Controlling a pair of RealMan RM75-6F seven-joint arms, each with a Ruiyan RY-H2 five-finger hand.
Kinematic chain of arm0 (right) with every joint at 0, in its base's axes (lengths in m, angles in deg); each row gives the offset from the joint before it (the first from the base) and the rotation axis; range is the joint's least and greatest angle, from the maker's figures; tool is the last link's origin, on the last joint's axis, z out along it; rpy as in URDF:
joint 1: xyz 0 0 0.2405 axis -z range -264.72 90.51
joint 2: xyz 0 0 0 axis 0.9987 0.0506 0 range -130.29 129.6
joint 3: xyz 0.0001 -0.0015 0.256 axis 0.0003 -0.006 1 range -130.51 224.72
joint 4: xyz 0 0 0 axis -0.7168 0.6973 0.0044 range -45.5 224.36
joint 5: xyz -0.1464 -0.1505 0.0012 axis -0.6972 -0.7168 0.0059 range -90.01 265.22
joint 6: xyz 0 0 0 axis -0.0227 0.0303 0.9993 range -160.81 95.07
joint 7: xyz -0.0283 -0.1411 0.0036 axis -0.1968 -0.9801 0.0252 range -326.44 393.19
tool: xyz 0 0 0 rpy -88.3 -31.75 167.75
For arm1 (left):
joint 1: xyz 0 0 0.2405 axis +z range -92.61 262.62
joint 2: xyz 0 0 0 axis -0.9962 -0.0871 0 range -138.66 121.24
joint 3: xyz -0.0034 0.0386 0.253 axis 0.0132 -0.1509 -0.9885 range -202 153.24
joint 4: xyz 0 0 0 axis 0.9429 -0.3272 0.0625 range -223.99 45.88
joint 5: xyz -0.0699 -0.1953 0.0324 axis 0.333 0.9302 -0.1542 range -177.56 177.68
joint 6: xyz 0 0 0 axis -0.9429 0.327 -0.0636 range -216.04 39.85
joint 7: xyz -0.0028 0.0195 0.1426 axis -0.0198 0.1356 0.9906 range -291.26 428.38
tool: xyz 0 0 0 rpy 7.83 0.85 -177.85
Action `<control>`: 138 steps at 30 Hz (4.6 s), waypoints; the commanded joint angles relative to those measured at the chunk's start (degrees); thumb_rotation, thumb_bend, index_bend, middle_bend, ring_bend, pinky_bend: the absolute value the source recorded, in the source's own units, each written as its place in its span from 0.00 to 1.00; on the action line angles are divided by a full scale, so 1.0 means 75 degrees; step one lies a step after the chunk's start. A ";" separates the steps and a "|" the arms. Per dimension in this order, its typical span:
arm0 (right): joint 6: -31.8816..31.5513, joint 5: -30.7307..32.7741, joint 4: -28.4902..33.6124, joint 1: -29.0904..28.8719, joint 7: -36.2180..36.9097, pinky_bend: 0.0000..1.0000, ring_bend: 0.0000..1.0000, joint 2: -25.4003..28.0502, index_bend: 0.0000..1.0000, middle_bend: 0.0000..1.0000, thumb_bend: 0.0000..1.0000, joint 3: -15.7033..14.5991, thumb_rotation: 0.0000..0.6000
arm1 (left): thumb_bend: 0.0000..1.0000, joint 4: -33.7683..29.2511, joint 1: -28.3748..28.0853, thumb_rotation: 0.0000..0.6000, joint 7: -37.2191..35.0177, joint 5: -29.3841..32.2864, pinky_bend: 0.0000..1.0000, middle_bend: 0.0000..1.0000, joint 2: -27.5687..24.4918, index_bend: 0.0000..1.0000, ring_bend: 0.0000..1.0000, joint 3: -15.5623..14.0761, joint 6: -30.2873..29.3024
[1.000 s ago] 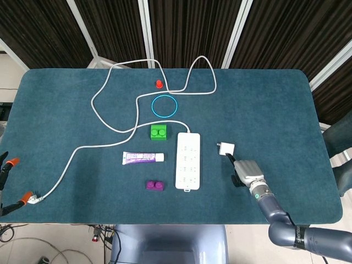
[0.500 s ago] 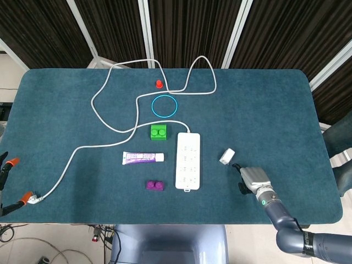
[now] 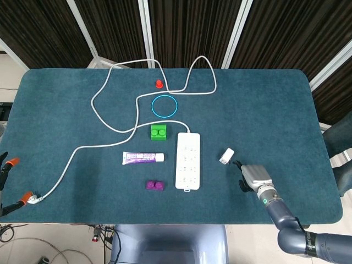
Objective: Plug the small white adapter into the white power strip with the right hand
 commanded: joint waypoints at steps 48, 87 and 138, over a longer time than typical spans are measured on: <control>0.0616 -0.3472 -0.3028 0.0400 0.3117 0.22 0.09 -0.0586 0.20 0.13 0.35 0.0906 1.00 | 0.17 -0.0047 -0.0009 1.00 0.0187 0.0011 0.10 0.00 0.0044 0.16 0.00 -0.0015 0.0045; 0.1019 -0.2774 -0.2961 0.0353 0.2399 0.22 0.09 -0.0809 0.33 0.13 0.35 0.0938 1.00 | 0.17 -0.0038 -0.0027 1.00 0.0210 0.0069 0.10 0.00 0.0054 0.16 0.00 0.0000 0.0086; 0.0252 -0.3458 -0.0660 0.0697 0.2250 0.22 0.09 0.0021 0.38 0.13 0.35 0.0914 1.00 | 0.17 -0.0143 -0.0053 1.00 0.0102 0.0110 0.11 0.00 -0.0061 0.17 0.00 -0.0069 0.0242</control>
